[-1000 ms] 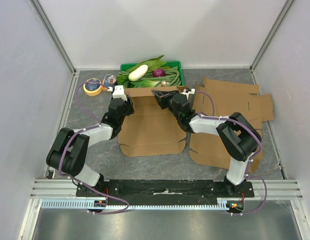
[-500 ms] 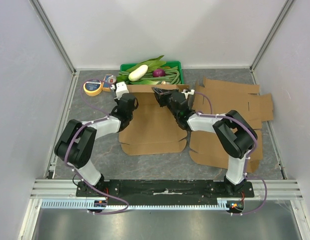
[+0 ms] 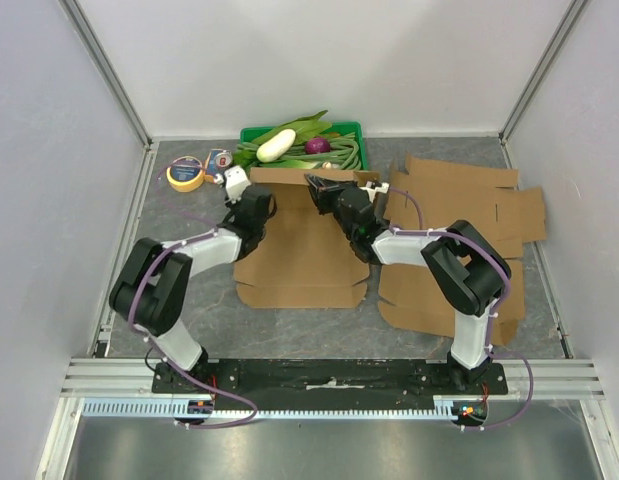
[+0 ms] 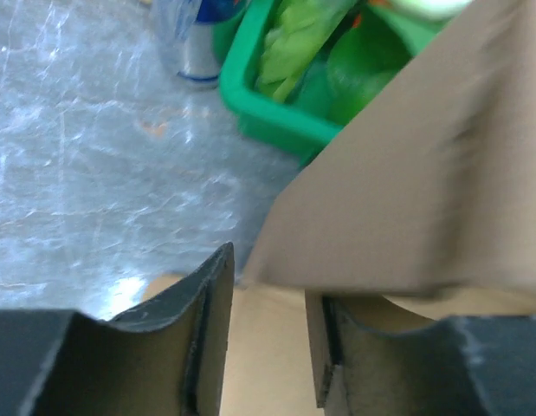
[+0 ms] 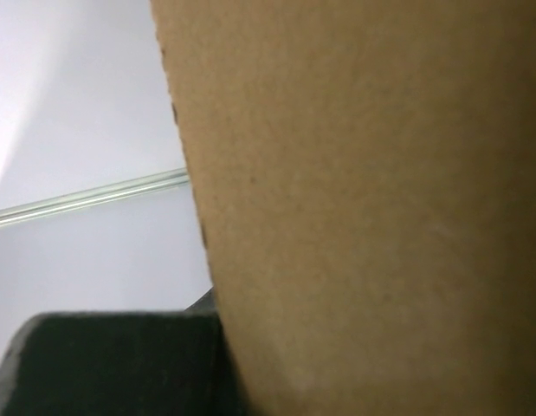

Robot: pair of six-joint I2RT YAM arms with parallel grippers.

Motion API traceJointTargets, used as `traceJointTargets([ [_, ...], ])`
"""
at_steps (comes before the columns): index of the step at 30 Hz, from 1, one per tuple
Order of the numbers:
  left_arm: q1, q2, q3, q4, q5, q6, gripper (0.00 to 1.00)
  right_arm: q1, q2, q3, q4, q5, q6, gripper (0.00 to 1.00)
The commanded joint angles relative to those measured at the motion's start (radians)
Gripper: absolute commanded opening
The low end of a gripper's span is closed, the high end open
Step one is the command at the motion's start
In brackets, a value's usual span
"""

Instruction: Fold the paper box

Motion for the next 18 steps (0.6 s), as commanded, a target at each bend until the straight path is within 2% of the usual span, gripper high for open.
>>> traceJointTargets([
  [1,0.055,-0.111,-0.189,0.223,0.248,0.097,0.48,0.008,-0.030,-0.034,0.027,-0.055,0.011,0.00],
  [3,0.072,-0.164,-0.237,0.268,0.335,0.113,0.55,0.007,-0.025,-0.035,0.036,-0.055,0.012,0.00],
  [5,0.093,-0.227,-0.298,0.324,0.388,0.114,0.76,0.002,-0.024,-0.031,0.039,-0.053,0.014,0.00],
  [8,0.100,-0.325,-0.399,0.406,0.440,0.119,0.82,-0.004,-0.025,-0.025,0.044,-0.058,0.014,0.00],
  [12,0.132,-0.391,-0.493,0.486,0.476,0.114,0.82,-0.013,-0.032,-0.031,0.041,-0.069,0.009,0.00],
  [16,0.196,-0.388,-0.493,0.515,0.497,0.120,0.65,-0.018,-0.033,-0.032,0.044,-0.072,0.012,0.00],
  [18,0.199,-0.361,-0.478,0.535,0.508,0.146,0.66,-0.019,-0.030,-0.028,0.045,-0.072,0.014,0.00],
])
